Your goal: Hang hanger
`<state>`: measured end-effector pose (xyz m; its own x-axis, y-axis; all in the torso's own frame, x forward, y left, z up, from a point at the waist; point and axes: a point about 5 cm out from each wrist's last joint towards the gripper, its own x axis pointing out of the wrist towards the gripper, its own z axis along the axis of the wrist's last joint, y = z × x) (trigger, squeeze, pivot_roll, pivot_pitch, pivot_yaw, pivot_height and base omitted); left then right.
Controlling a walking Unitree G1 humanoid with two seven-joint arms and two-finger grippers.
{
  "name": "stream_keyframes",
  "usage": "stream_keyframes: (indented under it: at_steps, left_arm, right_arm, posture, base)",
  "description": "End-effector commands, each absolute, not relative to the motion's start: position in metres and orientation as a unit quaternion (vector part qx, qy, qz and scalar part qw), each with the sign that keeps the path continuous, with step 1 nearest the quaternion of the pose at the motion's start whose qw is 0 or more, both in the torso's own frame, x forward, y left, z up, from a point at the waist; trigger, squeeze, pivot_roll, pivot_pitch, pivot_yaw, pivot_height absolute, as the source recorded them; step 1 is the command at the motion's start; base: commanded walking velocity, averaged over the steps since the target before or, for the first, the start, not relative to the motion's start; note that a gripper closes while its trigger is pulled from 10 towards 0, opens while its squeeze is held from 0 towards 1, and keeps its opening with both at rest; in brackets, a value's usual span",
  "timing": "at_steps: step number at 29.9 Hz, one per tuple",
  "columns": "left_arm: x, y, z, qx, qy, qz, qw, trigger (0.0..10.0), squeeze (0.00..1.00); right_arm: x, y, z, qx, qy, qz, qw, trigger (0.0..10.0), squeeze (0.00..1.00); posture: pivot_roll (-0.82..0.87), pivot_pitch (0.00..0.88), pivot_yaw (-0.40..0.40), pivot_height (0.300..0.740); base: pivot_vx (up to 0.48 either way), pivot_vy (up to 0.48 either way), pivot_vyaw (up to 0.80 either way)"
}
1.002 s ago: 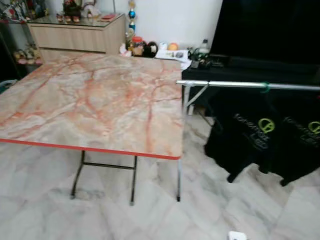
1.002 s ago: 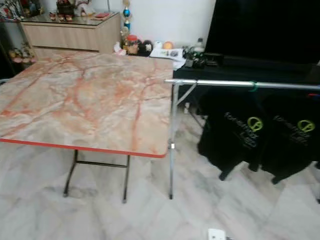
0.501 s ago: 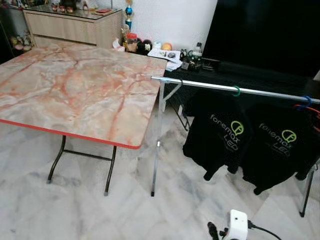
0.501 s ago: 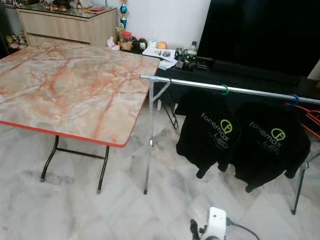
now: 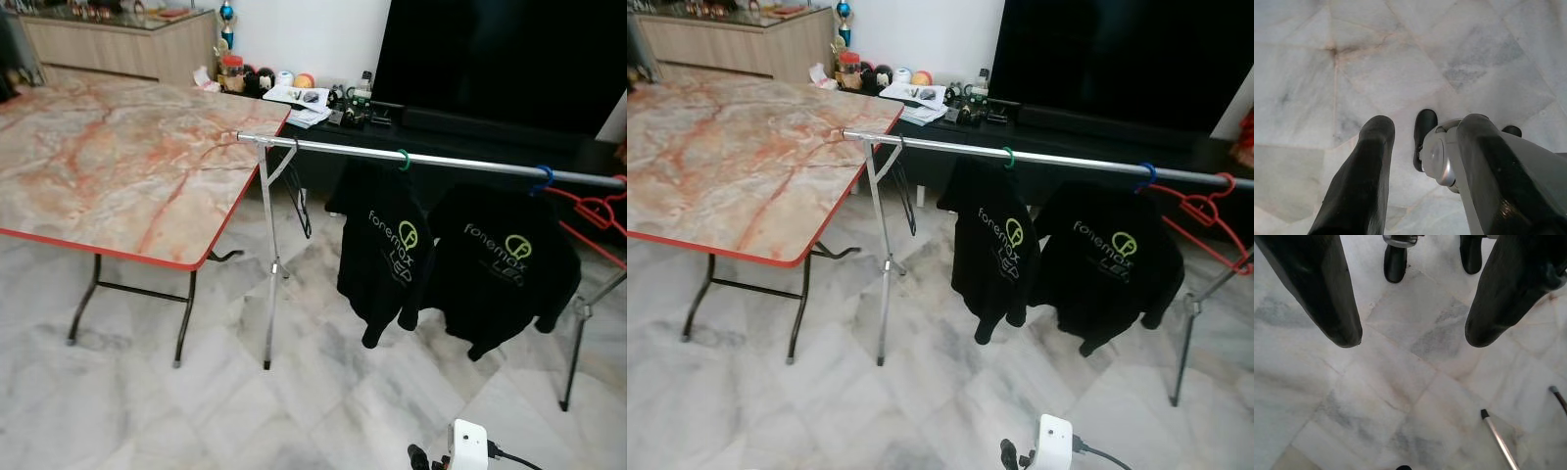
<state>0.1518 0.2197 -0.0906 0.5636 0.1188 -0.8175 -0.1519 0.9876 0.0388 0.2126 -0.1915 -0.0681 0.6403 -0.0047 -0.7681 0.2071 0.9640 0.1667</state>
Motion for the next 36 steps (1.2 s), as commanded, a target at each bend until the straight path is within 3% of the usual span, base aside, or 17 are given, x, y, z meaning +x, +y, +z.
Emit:
stream_keyframes:
  at_steps: [1,36]
  left_arm:
    - [0.1509,0.221,-0.0904,-0.02,0.458,0.079,0.885,10.0,0.0]
    - [0.153,0.2185,-0.0901,-0.016,0.459,0.065,0.886,10.0,0.0]
  right_arm:
    - [0.2132,-0.1916,-0.0676,0.123,0.416,-0.063,0.899,10.0,0.0]
    - [0.2146,-0.1898,-0.0671,0.129,0.41,-0.076,0.9,10.0,0.0]
  posture:
    - [0.24,0.0,-0.066,0.74]
    - [0.23,0.0,-0.056,0.74]
  base:
    - [0.0,0.0,0.0]
    - [0.395,0.0,-0.1]
